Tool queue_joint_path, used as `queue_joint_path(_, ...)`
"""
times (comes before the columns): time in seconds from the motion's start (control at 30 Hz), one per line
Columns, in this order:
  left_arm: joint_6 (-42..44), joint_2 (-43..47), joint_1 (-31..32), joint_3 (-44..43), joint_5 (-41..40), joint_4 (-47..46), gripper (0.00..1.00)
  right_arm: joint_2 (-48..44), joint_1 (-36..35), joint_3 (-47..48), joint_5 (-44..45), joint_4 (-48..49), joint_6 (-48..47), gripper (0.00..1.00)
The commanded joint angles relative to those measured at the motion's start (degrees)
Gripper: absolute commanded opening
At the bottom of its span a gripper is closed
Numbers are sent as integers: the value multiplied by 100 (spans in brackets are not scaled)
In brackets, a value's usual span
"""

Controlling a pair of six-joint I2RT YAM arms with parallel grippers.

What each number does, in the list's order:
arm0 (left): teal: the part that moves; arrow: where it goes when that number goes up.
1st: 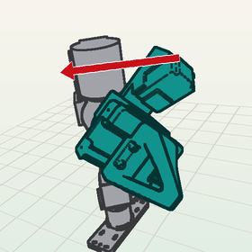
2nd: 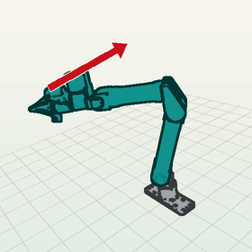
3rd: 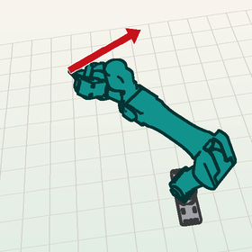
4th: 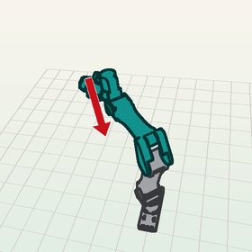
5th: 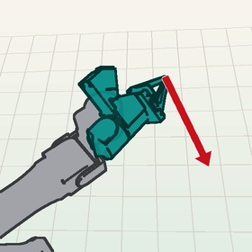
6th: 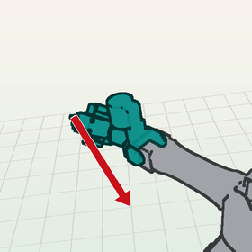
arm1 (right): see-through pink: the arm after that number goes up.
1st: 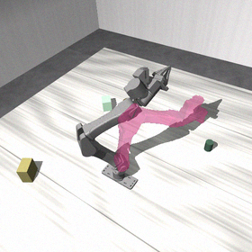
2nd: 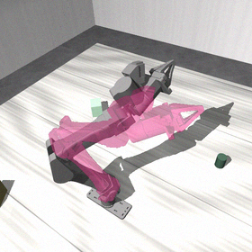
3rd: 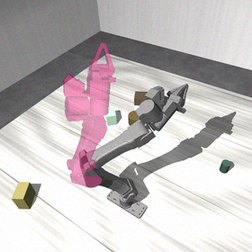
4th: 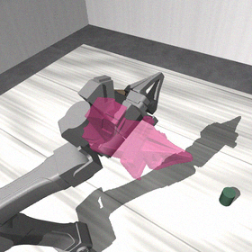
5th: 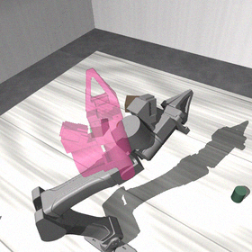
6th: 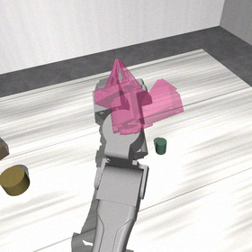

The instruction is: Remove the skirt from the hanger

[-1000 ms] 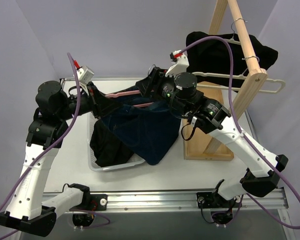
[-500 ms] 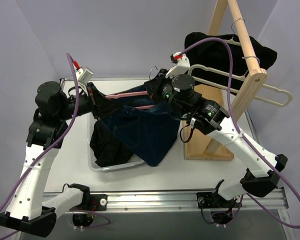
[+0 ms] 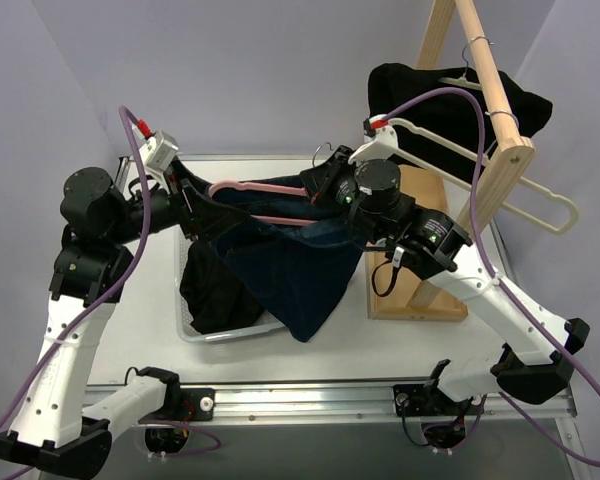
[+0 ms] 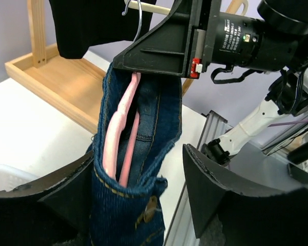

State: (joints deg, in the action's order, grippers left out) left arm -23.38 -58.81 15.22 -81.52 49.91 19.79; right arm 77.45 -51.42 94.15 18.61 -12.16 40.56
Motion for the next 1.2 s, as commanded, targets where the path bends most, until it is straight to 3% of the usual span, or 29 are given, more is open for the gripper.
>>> queue_joint_path(0.0,271,211,-11,-180,-16,-46,69,-318,44,191,371,426,444,0)
queue_joint_path(0.43,448,476,-11,707,-69,315,69,-801,53,394,793,48,401,0)
queue_joint_path(0.47,439,467,-11,786,-34,315,65,-819,53,420,837,21,392,0)
queue_joint_path(0.5,422,449,-11,830,-8,297,32,-880,44,446,881,-5,383,0)
queue_joint_path(0.53,422,432,-11,865,-8,315,6,-907,53,455,898,-40,374,0)
queue_joint_path(0.7,843,335,-11,909,-736,929,2,-1012,62,438,724,108,330,0)
queue_joint_path(0.8,827,177,-2,1101,-352,668,2,-969,62,455,521,258,409,0)
queue_joint_path(0.83,556,159,-2,1216,137,83,2,-943,62,507,434,276,427,0)
queue_joint_path(0.9,64,98,33,1523,614,-797,40,-890,62,560,371,276,470,0)
queue_joint_path(0.93,-470,63,155,1803,1017,-1802,57,-872,62,587,345,302,480,0)
queue_joint_path(1.0,-965,-60,366,2060,1170,-2915,91,-881,70,587,319,329,497,0)
queue_joint_path(1.1,-1222,-131,981,2341,548,-4050,94,-916,70,535,292,372,541,0)
queue_joint_path(1.17,-1100,-253,1489,2447,-275,-4115,94,-925,70,526,266,408,567,0)
